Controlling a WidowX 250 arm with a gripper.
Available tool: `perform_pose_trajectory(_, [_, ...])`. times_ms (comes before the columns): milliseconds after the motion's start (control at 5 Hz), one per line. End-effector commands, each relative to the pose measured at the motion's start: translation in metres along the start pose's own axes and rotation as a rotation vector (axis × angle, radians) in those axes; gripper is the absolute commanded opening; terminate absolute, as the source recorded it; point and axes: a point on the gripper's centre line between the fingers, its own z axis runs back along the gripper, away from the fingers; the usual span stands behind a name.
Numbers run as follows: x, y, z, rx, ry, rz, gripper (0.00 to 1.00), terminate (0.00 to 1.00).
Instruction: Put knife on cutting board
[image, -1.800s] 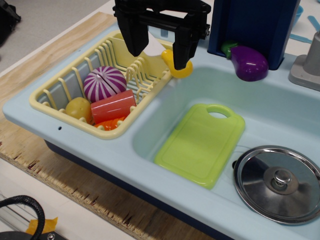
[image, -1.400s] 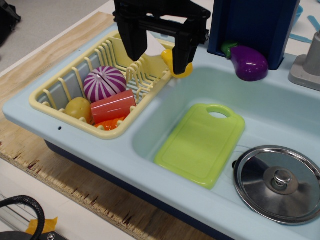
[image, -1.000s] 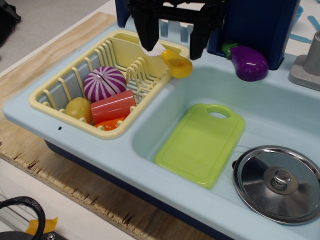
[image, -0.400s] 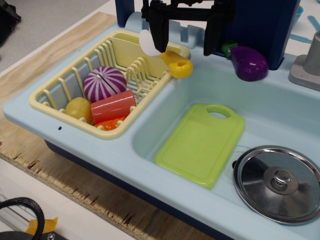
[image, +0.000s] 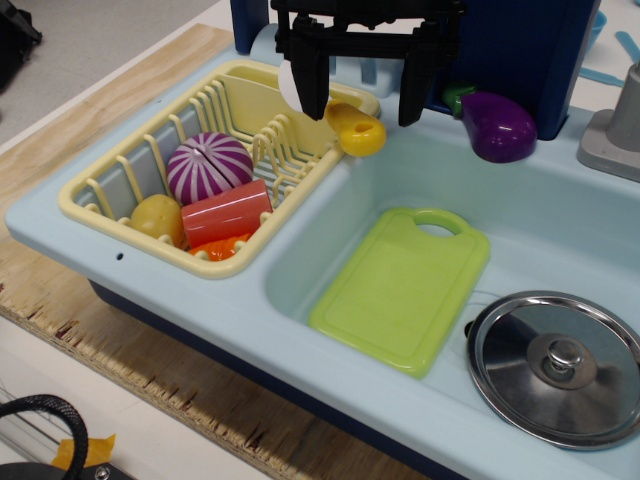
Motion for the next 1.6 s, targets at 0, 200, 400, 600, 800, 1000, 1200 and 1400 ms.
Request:
perform_pose_trajectory(0, [0.002,0.004,-0.004,-0.022,-0.01,0.016,1.0,0.0])
perform_pose_trajectory(200, [0.0,0.004,-0.012,-0.028,0.004,0.026,1.0,0.0])
perform_pose_trajectory(400, [-0.004,0.003,-0.013,-0.029,-0.013,0.062,0.0,0.0])
perform_pose_trajectory(600, [-0.015,-0.001,-0.005,-0.014,-0.017,0.063,0.0,0.0])
perform_pose_trajectory(800, [-0.044,-0.003,-0.003,-0.022,-0.029,0.121,0.0,0.0])
perform_pose_trajectory(1000, [-0.082,-0.007,0.001,-0.019,-0.019,0.152,0.0,0.0])
perform_pose_trajectory(1200, [-0.107,-0.016,-0.003,-0.036,-0.01,0.125,0.0,0.0])
perform_pose_trajectory(1400, [-0.118,-0.026,-0.012,-0.07,-0.021,0.08,0.0,0.0])
